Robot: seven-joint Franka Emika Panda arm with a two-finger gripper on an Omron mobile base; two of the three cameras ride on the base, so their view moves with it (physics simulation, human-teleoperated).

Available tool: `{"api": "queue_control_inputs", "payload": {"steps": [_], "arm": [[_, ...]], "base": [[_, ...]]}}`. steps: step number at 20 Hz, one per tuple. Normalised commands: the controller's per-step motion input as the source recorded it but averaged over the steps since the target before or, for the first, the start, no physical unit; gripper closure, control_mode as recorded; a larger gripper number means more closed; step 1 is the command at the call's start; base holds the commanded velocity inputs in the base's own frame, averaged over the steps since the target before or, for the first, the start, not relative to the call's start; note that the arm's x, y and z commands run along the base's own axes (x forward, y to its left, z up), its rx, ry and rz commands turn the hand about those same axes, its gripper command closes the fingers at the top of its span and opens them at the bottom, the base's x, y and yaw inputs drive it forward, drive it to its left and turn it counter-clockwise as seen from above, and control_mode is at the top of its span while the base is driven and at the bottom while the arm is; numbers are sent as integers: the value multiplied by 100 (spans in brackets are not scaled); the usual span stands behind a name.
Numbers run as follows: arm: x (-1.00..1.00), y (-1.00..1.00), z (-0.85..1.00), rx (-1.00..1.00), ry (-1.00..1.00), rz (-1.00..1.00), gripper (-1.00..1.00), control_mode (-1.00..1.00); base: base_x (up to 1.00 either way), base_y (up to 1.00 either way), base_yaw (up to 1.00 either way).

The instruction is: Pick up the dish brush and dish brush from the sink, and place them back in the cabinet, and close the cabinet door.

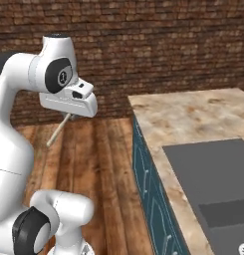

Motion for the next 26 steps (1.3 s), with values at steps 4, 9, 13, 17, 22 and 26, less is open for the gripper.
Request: {"api": "queue_control_inputs", "payload": {"steps": [4, 9, 13, 17, 22, 26], "arm": [[0, 0, 0, 0, 0, 0, 100, 100], [0, 0, 0, 0, 0, 0, 100, 100], [0, 0, 0, 0, 0, 0, 100, 100], [0, 0, 0, 0, 0, 0, 100, 100], [0, 0, 0, 0, 0, 0, 100, 100], [0, 0, 0, 0, 0, 0, 100, 100]], "base": [[-18, 0, 48], [-16, 0, 50], [-28, 0, 52], [-2, 1, 47], [-6, 0, 45], [0, 0, 44]]}}
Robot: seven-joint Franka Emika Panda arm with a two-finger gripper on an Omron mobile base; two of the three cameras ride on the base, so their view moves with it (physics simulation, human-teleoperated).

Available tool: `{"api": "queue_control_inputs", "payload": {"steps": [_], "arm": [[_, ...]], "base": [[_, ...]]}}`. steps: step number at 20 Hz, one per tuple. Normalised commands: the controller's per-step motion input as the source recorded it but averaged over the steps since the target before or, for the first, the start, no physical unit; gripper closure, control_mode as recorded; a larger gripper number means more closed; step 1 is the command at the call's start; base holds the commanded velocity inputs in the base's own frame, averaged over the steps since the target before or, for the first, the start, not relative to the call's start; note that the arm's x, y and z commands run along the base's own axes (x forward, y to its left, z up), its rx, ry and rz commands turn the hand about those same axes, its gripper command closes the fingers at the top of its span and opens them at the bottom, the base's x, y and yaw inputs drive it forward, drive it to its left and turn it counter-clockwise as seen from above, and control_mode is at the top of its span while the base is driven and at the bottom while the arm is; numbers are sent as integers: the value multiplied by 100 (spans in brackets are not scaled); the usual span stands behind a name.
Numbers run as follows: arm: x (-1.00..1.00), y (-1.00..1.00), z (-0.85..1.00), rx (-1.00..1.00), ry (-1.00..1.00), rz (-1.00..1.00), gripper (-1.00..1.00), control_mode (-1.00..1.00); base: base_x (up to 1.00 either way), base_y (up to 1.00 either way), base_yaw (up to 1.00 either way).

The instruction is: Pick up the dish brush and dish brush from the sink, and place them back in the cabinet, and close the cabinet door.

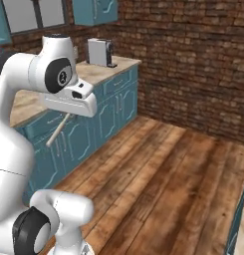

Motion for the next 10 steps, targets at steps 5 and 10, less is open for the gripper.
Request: {"api": "queue_control_inputs", "payload": {"steps": [5, 10], "arm": [[0, 0, 0, 0, 0, 0, 100, 100], [0, 0, 0, 0, 0, 0, 100, 100]], "base": [[0, 0, 44], [0, 0, 41]]}}
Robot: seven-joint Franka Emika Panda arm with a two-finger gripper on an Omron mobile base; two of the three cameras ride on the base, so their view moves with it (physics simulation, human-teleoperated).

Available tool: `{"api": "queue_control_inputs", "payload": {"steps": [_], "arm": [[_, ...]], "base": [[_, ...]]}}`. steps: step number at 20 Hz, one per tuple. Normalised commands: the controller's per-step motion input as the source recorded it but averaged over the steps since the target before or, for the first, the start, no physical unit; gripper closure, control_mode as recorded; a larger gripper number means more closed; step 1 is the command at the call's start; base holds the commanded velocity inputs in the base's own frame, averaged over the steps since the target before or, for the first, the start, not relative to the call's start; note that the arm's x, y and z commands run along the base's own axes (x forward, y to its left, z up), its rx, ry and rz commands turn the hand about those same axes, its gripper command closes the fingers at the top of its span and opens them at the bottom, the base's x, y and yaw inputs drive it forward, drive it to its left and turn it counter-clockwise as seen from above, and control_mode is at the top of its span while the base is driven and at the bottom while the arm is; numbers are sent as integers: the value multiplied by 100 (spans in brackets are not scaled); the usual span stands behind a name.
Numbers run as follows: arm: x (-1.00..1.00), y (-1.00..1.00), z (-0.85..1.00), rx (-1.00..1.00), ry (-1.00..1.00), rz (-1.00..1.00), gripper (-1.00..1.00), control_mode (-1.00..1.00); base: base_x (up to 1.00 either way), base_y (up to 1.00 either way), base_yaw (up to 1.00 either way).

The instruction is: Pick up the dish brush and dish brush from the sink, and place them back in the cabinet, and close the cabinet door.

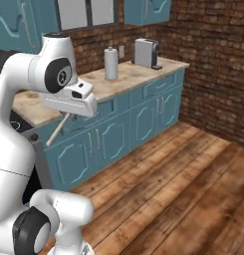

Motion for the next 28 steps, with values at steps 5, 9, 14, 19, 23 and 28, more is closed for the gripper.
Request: {"api": "queue_control_inputs", "payload": {"steps": [5, 9, 14, 19, 23, 28], "arm": [[0, 0, 0, 0, 0, 0, 100, 100], [0, 0, 0, 0, 0, 0, 100, 100], [0, 0, 0, 0, 0, 0, 100, 100], [0, 0, 0, 0, 0, 0, 100, 100], [0, 0, 0, 0, 0, 0, 100, 100], [0, 0, 0, 0, 0, 0, 100, 100]], "base": [[0, 0, 40], [1, -2, 39], [22, -10, 35], [33, -16, 33], [38, -32, 31], [50, -47, 27]]}}
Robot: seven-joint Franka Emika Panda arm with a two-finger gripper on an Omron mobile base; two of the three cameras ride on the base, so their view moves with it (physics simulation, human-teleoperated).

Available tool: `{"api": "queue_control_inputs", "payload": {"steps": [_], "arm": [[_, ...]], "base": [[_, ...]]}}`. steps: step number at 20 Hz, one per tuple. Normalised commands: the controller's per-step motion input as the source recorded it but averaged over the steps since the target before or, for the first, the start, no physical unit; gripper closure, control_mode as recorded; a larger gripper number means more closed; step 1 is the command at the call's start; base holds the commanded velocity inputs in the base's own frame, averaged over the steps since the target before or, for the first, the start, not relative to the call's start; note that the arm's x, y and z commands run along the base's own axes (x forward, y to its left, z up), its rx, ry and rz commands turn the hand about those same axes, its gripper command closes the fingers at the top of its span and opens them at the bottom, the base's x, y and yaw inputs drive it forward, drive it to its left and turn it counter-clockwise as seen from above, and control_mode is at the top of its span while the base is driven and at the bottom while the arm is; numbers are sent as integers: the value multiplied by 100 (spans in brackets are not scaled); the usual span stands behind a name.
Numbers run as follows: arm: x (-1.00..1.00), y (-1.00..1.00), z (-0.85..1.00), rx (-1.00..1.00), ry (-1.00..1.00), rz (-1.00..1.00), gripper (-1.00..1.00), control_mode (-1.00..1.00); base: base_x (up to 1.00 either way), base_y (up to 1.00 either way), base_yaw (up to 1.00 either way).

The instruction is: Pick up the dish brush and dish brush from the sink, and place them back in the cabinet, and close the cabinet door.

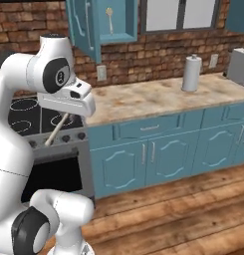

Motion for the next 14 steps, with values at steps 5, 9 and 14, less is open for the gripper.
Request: {"api": "queue_control_inputs", "payload": {"steps": [5, 9, 14], "arm": [[0, 0, 0, 0, 0, 0, 100, 100], [0, 0, 0, 0, 0, 0, 100, 100], [0, 0, 0, 0, 0, 0, 100, 100]], "base": [[55, -51, 26], [64, -49, 25], [61, -48, 26]]}}
